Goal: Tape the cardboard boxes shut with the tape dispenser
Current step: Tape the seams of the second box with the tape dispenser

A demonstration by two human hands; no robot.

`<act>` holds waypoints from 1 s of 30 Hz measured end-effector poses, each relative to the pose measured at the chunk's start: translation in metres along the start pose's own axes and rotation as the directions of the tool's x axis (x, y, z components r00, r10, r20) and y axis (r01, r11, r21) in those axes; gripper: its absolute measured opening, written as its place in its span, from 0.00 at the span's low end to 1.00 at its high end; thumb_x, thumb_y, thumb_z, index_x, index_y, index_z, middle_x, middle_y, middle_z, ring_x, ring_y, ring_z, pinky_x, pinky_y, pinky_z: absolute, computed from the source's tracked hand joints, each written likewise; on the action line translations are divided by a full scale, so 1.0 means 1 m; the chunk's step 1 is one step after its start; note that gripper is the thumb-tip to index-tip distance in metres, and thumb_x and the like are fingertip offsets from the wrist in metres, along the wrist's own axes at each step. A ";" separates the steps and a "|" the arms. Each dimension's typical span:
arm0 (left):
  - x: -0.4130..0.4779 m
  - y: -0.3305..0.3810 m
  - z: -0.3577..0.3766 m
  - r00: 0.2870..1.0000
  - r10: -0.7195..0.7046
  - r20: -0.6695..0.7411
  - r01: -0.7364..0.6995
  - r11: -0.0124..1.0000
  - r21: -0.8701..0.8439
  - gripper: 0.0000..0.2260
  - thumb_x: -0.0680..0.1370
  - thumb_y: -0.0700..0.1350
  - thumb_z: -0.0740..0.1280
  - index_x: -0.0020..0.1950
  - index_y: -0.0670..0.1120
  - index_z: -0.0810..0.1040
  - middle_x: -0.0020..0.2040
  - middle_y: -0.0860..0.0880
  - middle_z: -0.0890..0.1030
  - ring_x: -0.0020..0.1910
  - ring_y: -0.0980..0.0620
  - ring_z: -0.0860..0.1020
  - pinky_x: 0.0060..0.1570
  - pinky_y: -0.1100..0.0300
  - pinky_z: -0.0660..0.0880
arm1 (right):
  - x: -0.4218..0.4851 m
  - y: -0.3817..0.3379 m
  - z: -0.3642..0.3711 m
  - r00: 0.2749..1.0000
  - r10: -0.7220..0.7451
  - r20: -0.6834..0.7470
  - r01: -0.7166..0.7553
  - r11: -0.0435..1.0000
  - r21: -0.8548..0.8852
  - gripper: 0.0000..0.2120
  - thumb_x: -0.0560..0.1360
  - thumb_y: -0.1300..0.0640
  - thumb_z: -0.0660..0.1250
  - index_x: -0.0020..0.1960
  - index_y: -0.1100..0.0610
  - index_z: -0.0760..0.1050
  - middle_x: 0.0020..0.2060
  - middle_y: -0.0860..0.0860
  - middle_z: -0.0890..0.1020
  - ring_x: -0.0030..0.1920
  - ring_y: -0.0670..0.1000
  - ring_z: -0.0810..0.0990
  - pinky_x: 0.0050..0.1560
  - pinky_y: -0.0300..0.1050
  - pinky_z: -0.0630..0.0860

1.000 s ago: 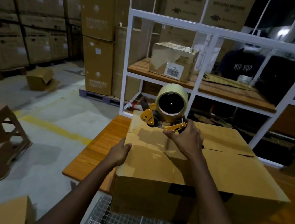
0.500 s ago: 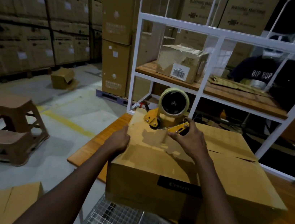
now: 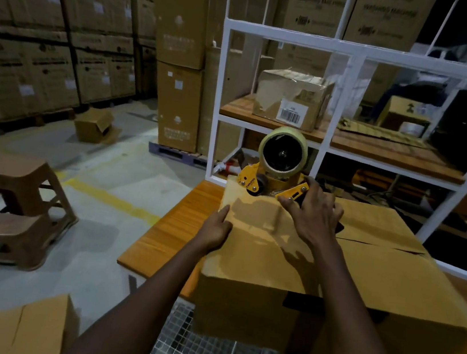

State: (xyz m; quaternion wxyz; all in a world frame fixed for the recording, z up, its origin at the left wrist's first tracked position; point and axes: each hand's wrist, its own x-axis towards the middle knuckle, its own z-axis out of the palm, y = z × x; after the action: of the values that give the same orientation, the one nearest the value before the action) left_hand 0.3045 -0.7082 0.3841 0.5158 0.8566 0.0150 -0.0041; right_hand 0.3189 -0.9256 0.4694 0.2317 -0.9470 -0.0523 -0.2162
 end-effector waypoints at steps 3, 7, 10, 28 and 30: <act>-0.007 -0.005 0.010 0.999 -0.015 -0.043 0.008 0.989 -0.145 0.25 0.79 0.44 0.57 0.77 0.50 0.64 0.72 0.45 0.70 0.66 0.44 0.70 0.64 0.47 0.71 | -0.002 -0.015 0.012 1.000 0.007 0.020 -0.008 0.998 0.056 0.33 0.75 0.34 0.61 0.73 0.47 0.56 0.68 0.54 0.70 0.66 0.59 0.66 0.65 0.61 0.60; -0.015 -0.014 -0.004 0.901 -0.001 -0.434 -0.076 0.984 -0.160 0.13 0.82 0.43 0.60 0.64 0.48 0.78 0.58 0.47 0.80 0.57 0.47 0.76 0.50 0.56 0.71 | -0.004 -0.037 0.019 1.000 0.000 -0.017 0.003 0.985 0.170 0.31 0.75 0.36 0.62 0.72 0.49 0.59 0.63 0.55 0.75 0.61 0.59 0.72 0.57 0.57 0.68; -0.010 -0.012 -0.033 0.884 -0.055 -0.464 -0.121 0.933 -0.340 0.10 0.81 0.43 0.59 0.50 0.50 0.81 0.46 0.48 0.83 0.41 0.48 0.77 0.40 0.55 0.70 | -0.002 -0.051 0.019 0.999 0.020 -0.045 -0.009 0.974 0.227 0.36 0.71 0.29 0.56 0.72 0.50 0.61 0.59 0.55 0.76 0.57 0.59 0.74 0.52 0.53 0.69; 0.003 0.025 -0.072 0.938 -0.197 0.286 0.320 0.173 -0.931 0.09 0.80 0.44 0.66 0.43 0.41 0.78 0.29 0.49 0.79 0.23 0.57 0.76 0.24 0.67 0.75 | -0.001 -0.087 0.021 0.989 -0.095 -0.114 0.112 0.982 0.152 0.39 0.69 0.28 0.52 0.72 0.50 0.63 0.62 0.55 0.76 0.61 0.58 0.73 0.50 0.47 0.60; 0.003 0.024 -0.073 0.942 -0.203 0.266 0.301 0.172 -0.938 0.09 0.81 0.43 0.66 0.42 0.42 0.78 0.29 0.49 0.79 0.23 0.57 0.76 0.24 0.67 0.75 | -0.002 -0.086 0.024 0.989 -0.101 -0.111 0.118 0.981 0.155 0.39 0.69 0.28 0.53 0.72 0.51 0.63 0.63 0.55 0.75 0.61 0.58 0.73 0.51 0.48 0.61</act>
State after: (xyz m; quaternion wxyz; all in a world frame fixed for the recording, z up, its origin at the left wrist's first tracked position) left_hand 0.3078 -0.6552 0.4391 0.9270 0.3312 0.1349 -0.1128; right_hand 0.3089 -0.8386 0.4852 0.2978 -0.9084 -0.1098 -0.2721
